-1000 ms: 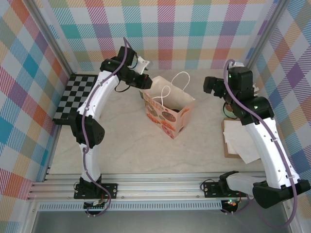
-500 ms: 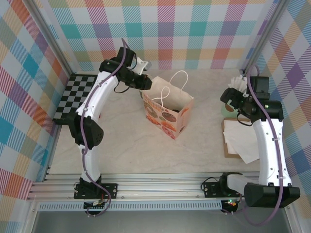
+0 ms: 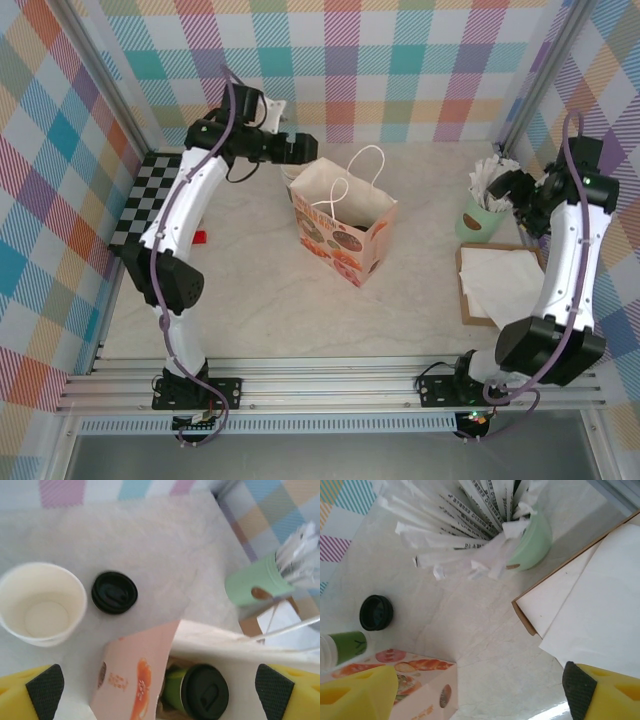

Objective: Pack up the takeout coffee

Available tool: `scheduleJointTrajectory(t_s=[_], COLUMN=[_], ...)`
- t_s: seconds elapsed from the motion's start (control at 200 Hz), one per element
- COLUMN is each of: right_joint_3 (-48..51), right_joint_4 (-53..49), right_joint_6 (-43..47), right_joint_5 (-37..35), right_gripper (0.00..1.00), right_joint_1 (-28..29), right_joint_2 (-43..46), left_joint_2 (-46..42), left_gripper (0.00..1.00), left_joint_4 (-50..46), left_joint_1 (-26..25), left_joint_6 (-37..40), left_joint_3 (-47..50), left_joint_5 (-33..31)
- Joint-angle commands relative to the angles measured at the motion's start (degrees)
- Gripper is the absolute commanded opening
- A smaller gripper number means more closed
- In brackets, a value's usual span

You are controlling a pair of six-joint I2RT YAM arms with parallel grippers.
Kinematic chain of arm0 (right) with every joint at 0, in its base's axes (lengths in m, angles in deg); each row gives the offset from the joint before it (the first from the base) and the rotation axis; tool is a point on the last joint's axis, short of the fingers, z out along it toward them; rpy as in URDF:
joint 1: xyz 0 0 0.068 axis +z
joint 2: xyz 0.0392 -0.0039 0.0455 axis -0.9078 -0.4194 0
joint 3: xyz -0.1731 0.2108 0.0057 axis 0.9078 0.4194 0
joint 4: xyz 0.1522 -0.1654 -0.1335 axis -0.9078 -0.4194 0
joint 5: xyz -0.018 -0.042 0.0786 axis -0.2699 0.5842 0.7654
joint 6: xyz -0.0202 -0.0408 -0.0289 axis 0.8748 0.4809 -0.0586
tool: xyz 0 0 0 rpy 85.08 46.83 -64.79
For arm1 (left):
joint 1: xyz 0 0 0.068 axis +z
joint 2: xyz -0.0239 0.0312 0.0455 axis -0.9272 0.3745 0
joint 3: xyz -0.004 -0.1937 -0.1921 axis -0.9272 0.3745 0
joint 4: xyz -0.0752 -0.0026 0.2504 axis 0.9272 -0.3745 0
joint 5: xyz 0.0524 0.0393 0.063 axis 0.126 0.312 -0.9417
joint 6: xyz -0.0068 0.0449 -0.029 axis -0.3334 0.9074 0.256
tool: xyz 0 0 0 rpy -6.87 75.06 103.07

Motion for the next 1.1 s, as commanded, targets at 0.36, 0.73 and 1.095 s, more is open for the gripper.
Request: scheduleJointTrajectory(t_s=[0.36,0.73,1.095], right_joint_3=[-17.2,-18.9,-14.5], right_joint_4=[-9.0,-5.8,0.8], right_joint_6=[-19.2,-14.8,-12.5], right_joint_5=[-4.6,-6.9,-4.2], right_gripper=[0.47,0.39,0.34], right_joint_1=[-4.0,-5.4,-5.5], right_joint_2=[-16.8,-22.0,-22.7], left_joint_2=[0.4,7.0,8.3], left_gripper=[1.00,1.00,1.00], left_joint_4=[19.8,17.4,16.5], left_joint_1=[1.2,1.1,1.2], left_joint_6=[-13.6,-8.6,-6.5], left_joint_3=[3.4,-4.0,-5.7], left_joint_5=[-11.9,-6.3,-7.4])
